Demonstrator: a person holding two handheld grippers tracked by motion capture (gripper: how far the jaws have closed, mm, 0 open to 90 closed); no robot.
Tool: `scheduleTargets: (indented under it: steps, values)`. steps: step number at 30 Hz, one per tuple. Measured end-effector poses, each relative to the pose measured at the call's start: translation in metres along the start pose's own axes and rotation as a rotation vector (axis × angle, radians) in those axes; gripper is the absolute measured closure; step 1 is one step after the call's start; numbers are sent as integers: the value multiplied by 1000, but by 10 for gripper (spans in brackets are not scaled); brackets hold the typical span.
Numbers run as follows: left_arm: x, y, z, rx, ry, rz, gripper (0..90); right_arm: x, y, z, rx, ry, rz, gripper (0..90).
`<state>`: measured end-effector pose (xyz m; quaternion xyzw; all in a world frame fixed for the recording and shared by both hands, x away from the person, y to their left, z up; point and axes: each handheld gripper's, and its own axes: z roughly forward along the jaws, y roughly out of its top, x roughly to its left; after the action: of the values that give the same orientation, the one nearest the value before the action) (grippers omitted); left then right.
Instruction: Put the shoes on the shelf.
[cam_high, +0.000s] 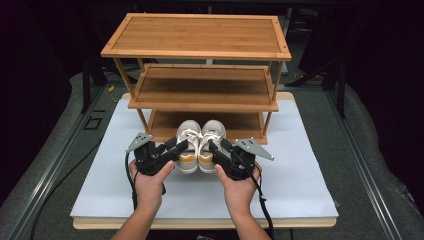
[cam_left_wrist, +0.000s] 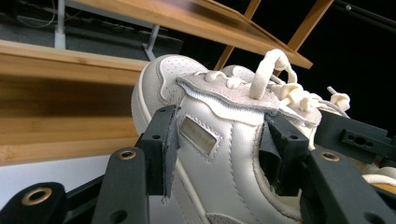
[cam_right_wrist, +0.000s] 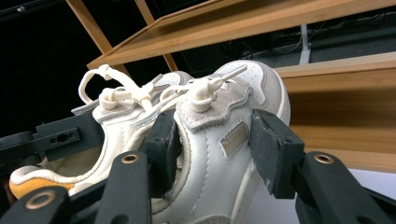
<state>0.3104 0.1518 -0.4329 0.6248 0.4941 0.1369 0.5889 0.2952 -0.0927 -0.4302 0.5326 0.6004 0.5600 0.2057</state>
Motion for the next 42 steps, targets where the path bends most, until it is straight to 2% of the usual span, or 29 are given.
scheduleTargets:
  steps: [1,2,3,4,8,9,11,14,16,17,18,19,20,23,24,25,27,29,30,31,32,34,35,36,42]
  values:
    - [-1,2,0,0,1,3,513,-1,2,-1,7,46,1,530]
    - [-1,3,0,-1,3,5,513,2,2,1,-14,-29,4,530]
    - [-2,4,0,-1,4,5,513,2,2,1,-14,-29,4,530]
    - [-2,5,0,-3,2,4,513,0,4,-1,3,24,0,530]
    - [-2,10,-1,-4,-4,4,513,3,9,-1,-5,7,-3,530]
    - [-3,12,-2,-4,-5,3,513,3,11,-1,-1,20,-6,530]
    - [-5,17,-3,-7,-4,10,513,5,15,-1,-18,14,-4,530]
    - [-6,20,-3,-8,0,15,513,5,17,-2,-10,10,-2,531]
    - [-8,24,-4,-17,2,23,513,6,20,-2,-21,27,-1,530]
    - [-8,24,-4,-17,2,23,513,7,22,-3,-21,8,-4,531]
    - [-9,25,-4,-21,0,22,513,7,22,-3,-21,8,-4,531]
    - [-9,26,-5,-23,-2,17,513,8,23,-3,-32,16,-1,530]
    - [-9,27,-5,-20,-5,18,513,8,26,-4,-19,34,-4,531]
    - [-10,30,-5,-24,-7,14,513,8,30,-5,-17,43,-9,531]
    - [-10,31,-5,-25,-10,12,513,8,30,-5,-17,43,-9,531]
    - [-10,33,-5,-24,-12,14,513,9,32,-5,-32,21,-8,530]
    - [-10,36,-4,-27,-14,11,513,9,35,-5,-29,18,-7,530]
    - [-11,39,-4,-27,-16,12,513,10,36,-4,-39,20,-4,530]
    - [-11,41,-4,-28,-17,12,513,9,38,-4,-39,38,-1,530]
    - [-11,42,-3,-33,-20,12,513,10,41,-5,-34,36,-10,530]
    - [-11,44,-3,-35,-20,12,513,11,42,-3,-53,18,-11,531]
    - [-12,47,-2,-37,-18,14,513,11,44,-2,-60,26,-11,531]
    - [-12,48,-2,-39,-18,14,513,11,46,-3,-47,20,-10,531]
    - [-12,50,-2,-39,-19,16,513,10,48,-3,-39,37,-10,530]
    - [-11,57,3,-41,-25,6,513,10,56,1,-51,31,-23,530]
